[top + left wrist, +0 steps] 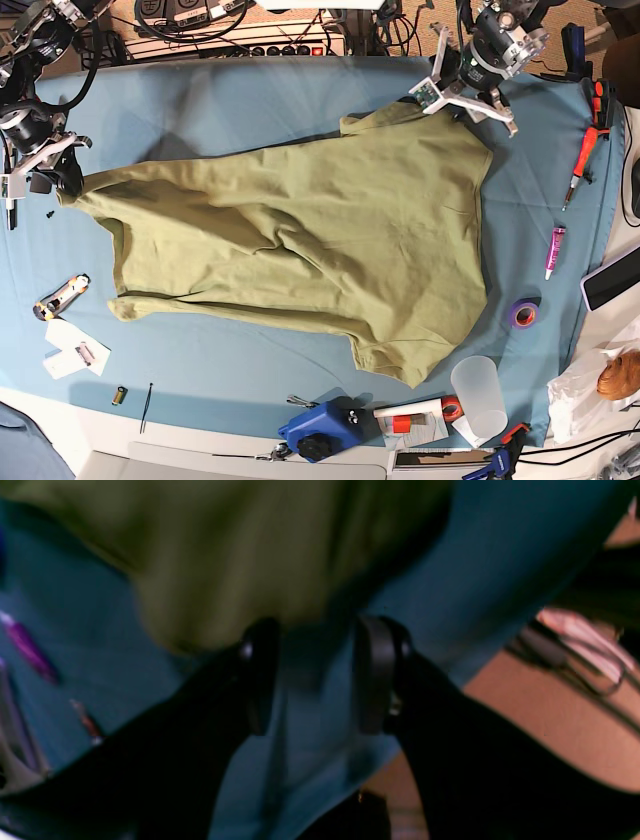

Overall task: Layout the t-shirt on the table in an organized manner, then fold the t-shirt properly
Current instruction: 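Hold the shirt edge with both grippers, keeping it taut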

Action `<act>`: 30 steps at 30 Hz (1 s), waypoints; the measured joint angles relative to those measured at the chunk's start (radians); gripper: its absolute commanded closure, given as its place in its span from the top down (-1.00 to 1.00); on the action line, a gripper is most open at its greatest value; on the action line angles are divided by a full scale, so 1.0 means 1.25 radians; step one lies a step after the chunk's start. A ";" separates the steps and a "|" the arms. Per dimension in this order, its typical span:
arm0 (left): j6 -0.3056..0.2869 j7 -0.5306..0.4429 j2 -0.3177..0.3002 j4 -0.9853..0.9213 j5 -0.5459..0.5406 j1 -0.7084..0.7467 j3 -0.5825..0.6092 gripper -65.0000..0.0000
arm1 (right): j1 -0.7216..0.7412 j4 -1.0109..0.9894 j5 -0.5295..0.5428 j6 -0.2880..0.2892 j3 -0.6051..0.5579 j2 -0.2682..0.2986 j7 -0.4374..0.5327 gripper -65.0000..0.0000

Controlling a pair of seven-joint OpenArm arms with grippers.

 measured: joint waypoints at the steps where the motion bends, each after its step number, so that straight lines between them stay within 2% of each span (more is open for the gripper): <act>1: 0.018 -0.011 0.000 -0.009 0.005 0.000 0.000 -0.20 | 0.000 0.000 0.000 0.000 0.000 0.000 0.000 -1.00; 3: 0.063 -0.026 0.003 -0.022 0.010 -0.005 0.001 -0.20 | 0.000 0.000 0.000 0.000 0.000 0.000 0.000 -1.00; 6: 0.100 -0.014 0.002 -0.024 0.038 -0.006 0.001 -0.20 | 0.000 0.000 0.000 0.000 0.000 0.000 0.000 -1.00; 16: 0.121 0.019 0.020 0.013 0.039 -0.004 0.001 -0.20 | 0.000 0.000 0.000 0.000 0.000 0.000 0.000 -1.00; 21: 0.112 0.031 0.031 0.081 0.019 -0.004 0.001 -0.20 | 0.000 0.000 -0.001 0.000 0.000 0.000 0.000 -1.00; 24: 0.045 0.025 0.029 0.078 0.015 -0.003 0.001 -0.20 | 0.000 0.000 0.000 0.000 0.000 0.000 0.000 -1.00; 30: 0.043 -0.001 0.029 0.055 0.013 -0.002 0.001 -0.20 | 0.000 0.000 0.000 0.000 0.000 0.000 0.000 -1.00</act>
